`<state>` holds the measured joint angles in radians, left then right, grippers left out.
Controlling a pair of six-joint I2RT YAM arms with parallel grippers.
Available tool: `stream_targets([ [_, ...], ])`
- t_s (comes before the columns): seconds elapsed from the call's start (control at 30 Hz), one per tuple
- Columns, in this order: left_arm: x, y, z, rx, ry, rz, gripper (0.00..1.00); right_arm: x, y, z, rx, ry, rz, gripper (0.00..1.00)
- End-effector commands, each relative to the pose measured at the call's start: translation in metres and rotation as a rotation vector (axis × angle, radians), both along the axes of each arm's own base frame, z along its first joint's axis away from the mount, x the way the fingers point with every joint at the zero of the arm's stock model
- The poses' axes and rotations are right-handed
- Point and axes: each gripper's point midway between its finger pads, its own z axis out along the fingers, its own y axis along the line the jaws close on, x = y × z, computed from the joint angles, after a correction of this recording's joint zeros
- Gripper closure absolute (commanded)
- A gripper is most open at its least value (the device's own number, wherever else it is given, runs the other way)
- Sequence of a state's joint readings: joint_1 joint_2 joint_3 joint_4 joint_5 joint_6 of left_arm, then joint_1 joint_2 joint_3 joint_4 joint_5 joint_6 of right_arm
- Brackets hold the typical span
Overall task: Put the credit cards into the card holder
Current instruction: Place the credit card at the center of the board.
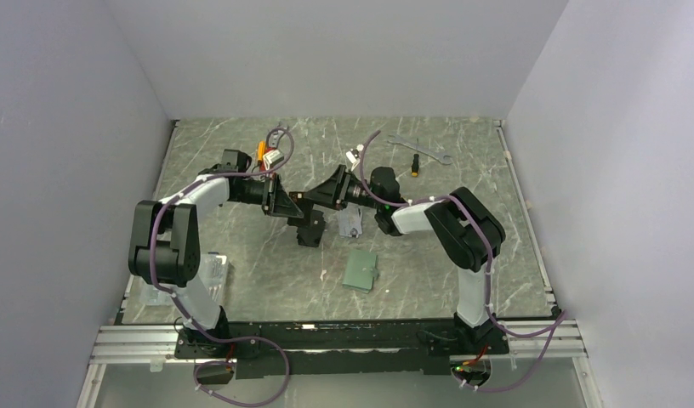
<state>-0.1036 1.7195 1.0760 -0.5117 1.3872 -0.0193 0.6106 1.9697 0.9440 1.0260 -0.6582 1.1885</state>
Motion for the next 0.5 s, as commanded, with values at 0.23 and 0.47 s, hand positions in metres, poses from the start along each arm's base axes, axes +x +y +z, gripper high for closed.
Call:
stream_targets([
  [0.23, -0.004, -0.003, 0.022, -0.074, -0.051, -0.054, 0.96, -0.001, 0.004, 0.022, 0.062, -0.060, -0.003, 0.63],
  [0.47, -0.002, 0.000, 0.024, -0.062, -0.060, -0.039, 0.97, -0.003, -0.007, 0.021, 0.061, -0.057, -0.030, 0.88],
])
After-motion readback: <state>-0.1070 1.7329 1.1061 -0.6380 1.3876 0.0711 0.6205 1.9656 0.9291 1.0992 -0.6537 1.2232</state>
